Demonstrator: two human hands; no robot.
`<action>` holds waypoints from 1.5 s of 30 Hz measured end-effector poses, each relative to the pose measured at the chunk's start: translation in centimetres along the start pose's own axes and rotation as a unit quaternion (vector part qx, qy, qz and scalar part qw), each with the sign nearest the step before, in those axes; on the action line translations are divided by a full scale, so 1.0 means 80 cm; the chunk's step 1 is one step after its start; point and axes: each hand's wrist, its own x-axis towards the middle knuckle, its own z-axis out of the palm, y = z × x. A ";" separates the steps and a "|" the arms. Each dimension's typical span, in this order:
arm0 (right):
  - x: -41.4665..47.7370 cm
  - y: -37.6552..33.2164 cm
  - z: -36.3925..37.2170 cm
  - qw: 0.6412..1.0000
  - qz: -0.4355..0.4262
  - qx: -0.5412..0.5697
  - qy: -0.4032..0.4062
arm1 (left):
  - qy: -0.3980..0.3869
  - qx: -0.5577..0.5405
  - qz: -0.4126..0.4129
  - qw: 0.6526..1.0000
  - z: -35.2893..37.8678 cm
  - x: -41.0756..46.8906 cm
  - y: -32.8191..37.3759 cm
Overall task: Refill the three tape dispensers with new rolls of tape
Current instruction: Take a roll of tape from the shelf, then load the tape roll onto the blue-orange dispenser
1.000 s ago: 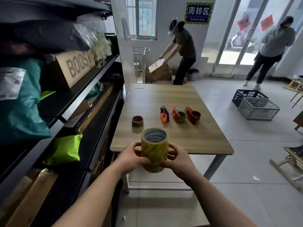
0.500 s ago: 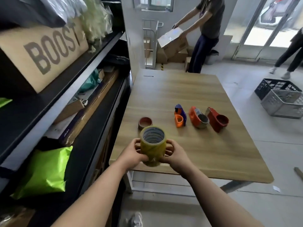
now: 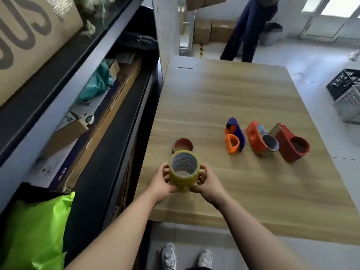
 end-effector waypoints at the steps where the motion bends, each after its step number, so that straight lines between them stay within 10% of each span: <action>1: 0.007 0.001 0.001 1.000 0.001 -0.009 -0.003 | 0.005 0.011 -0.007 1.000 -0.001 0.007 -0.002; 30: 0.071 -0.066 -0.058 0.989 -0.025 -0.092 -0.111 | 0.283 0.169 -0.038 0.943 0.035 0.016 0.058; 45: 0.079 -0.067 -0.218 0.991 0.021 0.134 -0.007 | 0.123 0.039 0.037 0.991 0.157 0.105 0.136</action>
